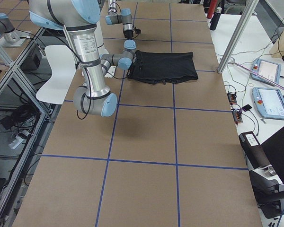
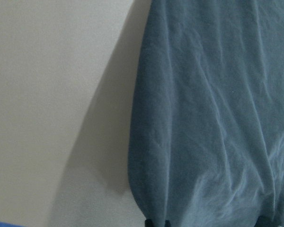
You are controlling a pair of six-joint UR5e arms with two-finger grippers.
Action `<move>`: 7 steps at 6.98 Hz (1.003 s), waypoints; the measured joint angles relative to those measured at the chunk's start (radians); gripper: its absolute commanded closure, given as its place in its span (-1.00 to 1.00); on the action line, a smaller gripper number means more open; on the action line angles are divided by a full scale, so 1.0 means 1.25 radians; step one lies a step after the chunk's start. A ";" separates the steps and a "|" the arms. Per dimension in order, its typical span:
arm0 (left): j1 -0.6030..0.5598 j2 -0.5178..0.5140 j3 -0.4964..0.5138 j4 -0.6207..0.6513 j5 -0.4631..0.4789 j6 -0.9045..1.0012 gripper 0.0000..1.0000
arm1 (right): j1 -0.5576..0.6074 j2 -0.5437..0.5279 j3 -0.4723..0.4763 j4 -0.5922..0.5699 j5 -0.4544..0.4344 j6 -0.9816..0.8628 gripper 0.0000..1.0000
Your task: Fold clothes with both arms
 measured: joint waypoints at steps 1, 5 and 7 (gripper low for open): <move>-0.001 0.000 0.000 0.000 0.000 0.000 1.00 | 0.000 0.001 0.000 0.000 0.000 0.000 1.00; -0.008 0.004 -0.016 0.001 -0.001 0.001 1.00 | 0.003 0.006 0.014 0.007 0.006 0.002 1.00; -0.009 0.005 -0.025 0.001 -0.001 0.006 1.00 | 0.007 -0.024 0.069 0.002 0.051 0.012 1.00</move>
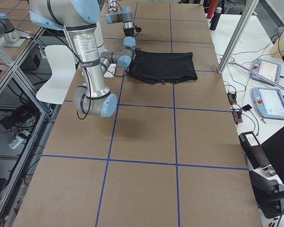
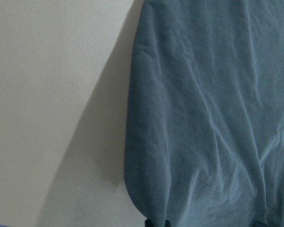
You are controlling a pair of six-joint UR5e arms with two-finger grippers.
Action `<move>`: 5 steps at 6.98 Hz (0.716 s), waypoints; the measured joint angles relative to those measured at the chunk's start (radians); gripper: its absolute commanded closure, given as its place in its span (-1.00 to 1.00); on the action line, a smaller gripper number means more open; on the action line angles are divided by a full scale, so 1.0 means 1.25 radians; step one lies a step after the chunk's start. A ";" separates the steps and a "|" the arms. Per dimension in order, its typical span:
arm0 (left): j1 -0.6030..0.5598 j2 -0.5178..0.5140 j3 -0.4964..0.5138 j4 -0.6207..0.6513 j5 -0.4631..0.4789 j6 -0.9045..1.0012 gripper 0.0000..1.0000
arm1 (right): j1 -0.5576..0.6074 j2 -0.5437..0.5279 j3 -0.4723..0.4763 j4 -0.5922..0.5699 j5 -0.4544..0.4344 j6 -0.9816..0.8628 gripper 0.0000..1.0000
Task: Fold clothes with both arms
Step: 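Pull the near edge of the shirt toward the robot with both grippers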
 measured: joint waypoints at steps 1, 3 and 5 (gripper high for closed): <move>0.003 0.001 -0.003 0.001 0.000 0.002 1.00 | -0.001 -0.025 0.031 -0.002 0.026 0.015 1.00; 0.022 0.005 -0.016 0.004 0.002 0.004 1.00 | -0.011 -0.048 0.056 -0.003 0.064 0.040 1.00; 0.079 0.018 -0.037 0.005 0.004 0.004 1.00 | -0.015 -0.065 0.064 -0.002 0.118 0.045 1.00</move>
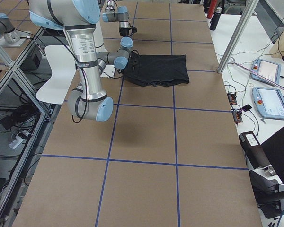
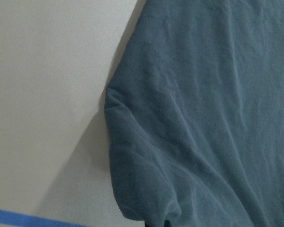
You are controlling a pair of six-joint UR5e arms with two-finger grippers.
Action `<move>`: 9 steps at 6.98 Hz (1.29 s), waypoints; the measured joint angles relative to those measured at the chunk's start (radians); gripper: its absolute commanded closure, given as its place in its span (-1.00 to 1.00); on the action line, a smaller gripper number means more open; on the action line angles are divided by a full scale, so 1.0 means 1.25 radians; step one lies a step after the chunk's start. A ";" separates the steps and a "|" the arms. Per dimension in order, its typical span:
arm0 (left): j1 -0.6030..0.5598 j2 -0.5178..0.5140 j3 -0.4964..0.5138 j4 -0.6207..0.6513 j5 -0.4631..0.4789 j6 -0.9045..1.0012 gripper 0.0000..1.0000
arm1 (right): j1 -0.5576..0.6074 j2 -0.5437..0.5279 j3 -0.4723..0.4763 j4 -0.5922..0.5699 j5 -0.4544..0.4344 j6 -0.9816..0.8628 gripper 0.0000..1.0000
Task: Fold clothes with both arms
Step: 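Pull the near edge of the shirt toward the robot with both grippers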
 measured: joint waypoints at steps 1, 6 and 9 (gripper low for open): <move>0.024 0.004 -0.011 0.000 0.002 -0.001 1.00 | 0.001 -0.005 0.005 0.001 0.031 0.000 1.00; 0.048 0.045 -0.125 0.020 -0.014 -0.002 1.00 | 0.069 -0.006 0.045 0.000 0.166 0.001 1.00; 0.051 0.086 -0.224 0.039 -0.021 -0.007 1.00 | 0.091 -0.007 0.080 -0.001 0.257 0.029 1.00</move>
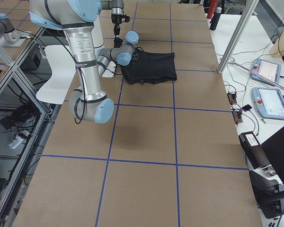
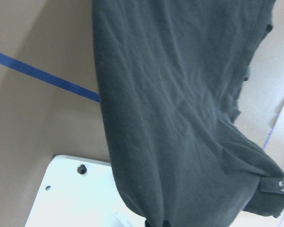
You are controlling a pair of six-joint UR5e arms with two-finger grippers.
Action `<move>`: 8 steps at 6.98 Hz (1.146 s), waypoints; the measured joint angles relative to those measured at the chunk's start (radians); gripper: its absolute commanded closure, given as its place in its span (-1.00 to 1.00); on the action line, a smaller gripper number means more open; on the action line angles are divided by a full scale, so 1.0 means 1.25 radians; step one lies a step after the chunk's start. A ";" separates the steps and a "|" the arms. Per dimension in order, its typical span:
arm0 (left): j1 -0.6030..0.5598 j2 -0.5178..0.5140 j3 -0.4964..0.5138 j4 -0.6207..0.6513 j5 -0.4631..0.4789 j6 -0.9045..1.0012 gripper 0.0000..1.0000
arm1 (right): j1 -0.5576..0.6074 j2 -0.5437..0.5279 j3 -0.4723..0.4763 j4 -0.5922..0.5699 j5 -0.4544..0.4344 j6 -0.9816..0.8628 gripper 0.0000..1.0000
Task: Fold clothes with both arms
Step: 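Pull the near edge of the shirt toward the robot with both grippers, then lift the near edge with both grippers and fold it away from the robot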
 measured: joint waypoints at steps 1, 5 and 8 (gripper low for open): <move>0.003 0.001 -0.023 0.004 -0.013 -0.001 1.00 | 0.004 0.000 0.013 0.000 0.029 0.023 1.00; 0.012 -0.003 -0.068 0.025 -0.053 -0.003 1.00 | 0.018 0.003 0.036 0.000 0.096 0.065 1.00; -0.079 -0.005 -0.065 0.037 -0.098 0.005 1.00 | 0.087 0.021 0.013 0.003 0.080 0.059 1.00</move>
